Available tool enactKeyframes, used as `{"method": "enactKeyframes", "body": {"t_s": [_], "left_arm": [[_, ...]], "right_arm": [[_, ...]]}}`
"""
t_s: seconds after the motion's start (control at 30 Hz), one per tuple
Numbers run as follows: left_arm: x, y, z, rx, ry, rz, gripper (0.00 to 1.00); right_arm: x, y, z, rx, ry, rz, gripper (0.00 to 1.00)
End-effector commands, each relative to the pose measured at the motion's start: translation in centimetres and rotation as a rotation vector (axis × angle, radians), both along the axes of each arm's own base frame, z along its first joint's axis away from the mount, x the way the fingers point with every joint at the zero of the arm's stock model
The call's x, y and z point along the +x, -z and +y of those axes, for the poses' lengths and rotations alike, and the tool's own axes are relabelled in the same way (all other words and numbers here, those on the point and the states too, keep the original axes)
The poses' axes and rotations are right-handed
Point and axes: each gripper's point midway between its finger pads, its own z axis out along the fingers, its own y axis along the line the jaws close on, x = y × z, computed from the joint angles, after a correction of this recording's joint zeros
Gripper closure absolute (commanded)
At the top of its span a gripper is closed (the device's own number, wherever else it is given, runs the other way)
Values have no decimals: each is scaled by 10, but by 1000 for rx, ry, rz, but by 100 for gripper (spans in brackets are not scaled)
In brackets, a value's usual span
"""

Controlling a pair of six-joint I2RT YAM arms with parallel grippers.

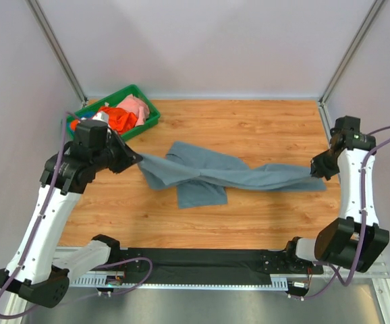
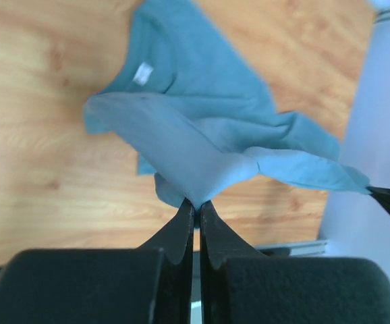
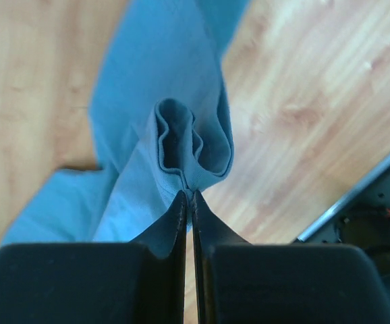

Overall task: Fold and stack the t-shirts
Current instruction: Flatten the tshirt out

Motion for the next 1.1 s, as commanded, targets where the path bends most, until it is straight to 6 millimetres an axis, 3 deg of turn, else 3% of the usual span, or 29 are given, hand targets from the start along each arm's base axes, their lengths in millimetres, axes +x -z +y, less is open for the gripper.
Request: {"method": "enactKeyframes", "body": {"t_s": [0.0,0.13,0.33,0.4,0.53,0.63,0.67,0.7,0.8,0.87,0.97,1.07], "left_arm": [[-16,44,10,66,-12,113,100],[-26,87,9,70,0,201,100],[-37,120,9,82,12,284,100],[-39,123,10,80,4,280,100],[-40,127,11,79,2,284,100],[-43,129,11,85,8,295,100],[-43,128,11,81,6,290,100],[-43,128,11,82,6,291,100],[-44,130,12,82,4,291,100],[-43,130,11,80,5,290,100],[-40,134,10,77,6,290,100],[-39,138,9,85,12,301,100]], "right_arm": [[-7,37,6,36,-32,51,96],[-4,67,4,32,-52,69,94],[-13,96,-3,5,-65,169,91],[-15,100,-7,-12,-57,186,86],[-12,106,-8,-20,-60,170,91],[-8,106,-8,-18,-66,164,88],[-8,106,-9,-23,-68,161,90],[-8,106,-10,-30,-72,162,99],[-8,107,-11,-38,-70,159,100],[-13,109,-11,-33,-64,181,95],[-22,118,-9,-24,-55,215,79],[-30,129,-4,-2,-56,232,76]]}}
